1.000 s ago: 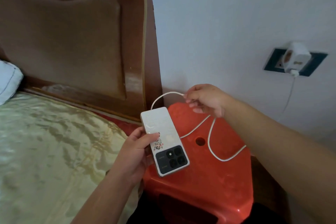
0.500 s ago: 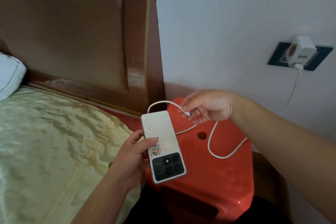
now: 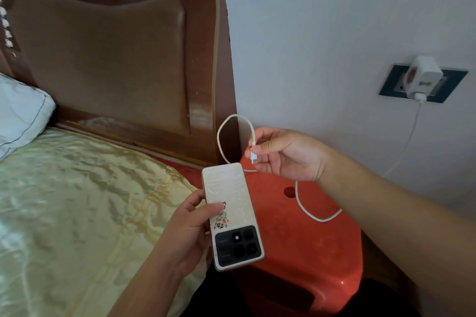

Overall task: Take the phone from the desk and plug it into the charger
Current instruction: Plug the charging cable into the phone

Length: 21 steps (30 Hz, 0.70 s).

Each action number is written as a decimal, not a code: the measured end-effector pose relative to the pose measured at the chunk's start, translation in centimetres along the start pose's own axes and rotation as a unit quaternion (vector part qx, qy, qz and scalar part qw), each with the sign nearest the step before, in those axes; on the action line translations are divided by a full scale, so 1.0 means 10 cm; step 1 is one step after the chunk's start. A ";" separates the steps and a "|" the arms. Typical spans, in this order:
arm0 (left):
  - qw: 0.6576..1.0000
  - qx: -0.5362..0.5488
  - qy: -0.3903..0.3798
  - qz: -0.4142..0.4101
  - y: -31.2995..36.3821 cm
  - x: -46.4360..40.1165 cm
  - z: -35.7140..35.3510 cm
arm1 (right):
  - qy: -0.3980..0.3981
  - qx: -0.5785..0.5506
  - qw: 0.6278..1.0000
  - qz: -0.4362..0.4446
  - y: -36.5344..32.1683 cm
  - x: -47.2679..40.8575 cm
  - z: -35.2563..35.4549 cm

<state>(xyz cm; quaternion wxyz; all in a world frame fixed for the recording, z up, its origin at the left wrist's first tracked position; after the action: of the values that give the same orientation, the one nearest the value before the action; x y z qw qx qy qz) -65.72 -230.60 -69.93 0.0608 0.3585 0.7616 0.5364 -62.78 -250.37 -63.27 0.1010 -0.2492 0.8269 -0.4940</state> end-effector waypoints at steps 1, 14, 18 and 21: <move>1.000 -0.003 -0.008 -0.003 0.01 0.01 -0.03 | 0.010 0.007 1.000 -0.002 -0.02 0.00 -0.01; 0.995 -0.052 -0.081 -0.027 0.12 0.07 -0.37 | 0.152 0.119 0.981 -0.031 -0.20 -0.01 -0.03; 0.994 -0.064 -0.084 -0.031 0.14 0.09 -0.42 | 0.138 0.127 0.980 -0.060 -0.16 -0.02 -0.14; 0.993 -0.068 -0.086 -0.035 0.15 0.11 -0.44 | 0.142 0.126 0.980 -0.065 -0.15 -0.02 -0.17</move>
<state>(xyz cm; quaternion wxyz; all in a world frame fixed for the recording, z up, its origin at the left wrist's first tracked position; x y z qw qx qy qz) -67.95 -233.05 -66.52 0.1691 0.3715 0.7277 0.5512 -62.82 -249.59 -61.14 -0.0190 -0.2151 0.7461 -0.6299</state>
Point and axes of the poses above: each hand's wrist, its own x-axis away from the middle knuckle, its own z-axis out of the back of the hand, y = z × x, the point moved 6 cm from there along -x, towards the middle knuckle, and after that the axes turned 13 degrees about -y, right-handed, at the moved point
